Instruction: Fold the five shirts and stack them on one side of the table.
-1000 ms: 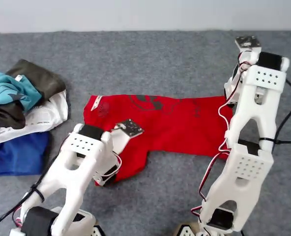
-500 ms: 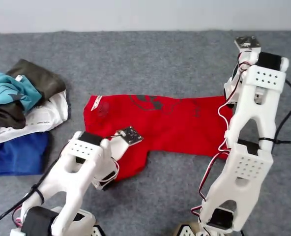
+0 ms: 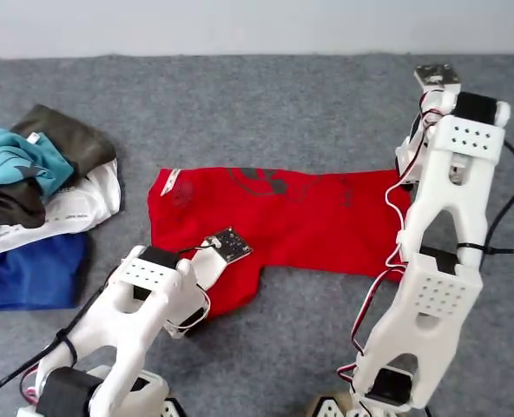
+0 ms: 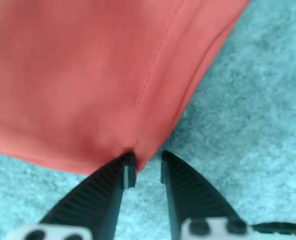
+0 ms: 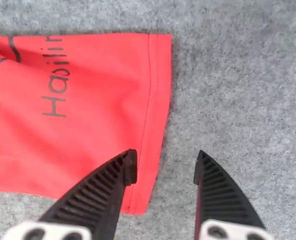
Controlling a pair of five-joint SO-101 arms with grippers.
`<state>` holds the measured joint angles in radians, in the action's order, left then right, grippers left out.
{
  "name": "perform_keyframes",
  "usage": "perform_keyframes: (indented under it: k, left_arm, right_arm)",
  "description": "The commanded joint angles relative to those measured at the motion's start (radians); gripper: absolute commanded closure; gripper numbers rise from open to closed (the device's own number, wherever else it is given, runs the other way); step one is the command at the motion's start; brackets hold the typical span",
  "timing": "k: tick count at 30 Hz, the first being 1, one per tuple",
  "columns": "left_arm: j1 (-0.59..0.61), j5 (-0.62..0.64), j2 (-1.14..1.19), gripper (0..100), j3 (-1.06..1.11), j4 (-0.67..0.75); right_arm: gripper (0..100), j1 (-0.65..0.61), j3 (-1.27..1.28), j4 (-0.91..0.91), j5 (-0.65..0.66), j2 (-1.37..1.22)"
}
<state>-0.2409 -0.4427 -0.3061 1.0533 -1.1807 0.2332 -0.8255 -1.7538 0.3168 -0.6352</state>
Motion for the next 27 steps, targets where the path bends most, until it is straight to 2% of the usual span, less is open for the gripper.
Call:
perform_keyframes:
  k: [1,7,10,27]
  left_arm:
    - [0.018,-0.017,-0.025,90,-0.033,0.009]
    - [0.150,-0.032,-0.015,94,-0.120,0.017]
    - [0.195,-0.100,-0.015,94,-0.127,0.012]
    - [0.201,-0.112,-0.015,93,-0.010,0.008]
  right_arm:
    - [80.4,-0.004,-0.002,-0.042,0.009,0.013]
    - [80.4,-0.008,-0.002,-0.042,0.009,0.013]
    - [80.4,-0.008,-0.002,-0.042,0.009,0.013]
    - [80.5,-0.008,-0.002,-0.042,0.009,0.013]
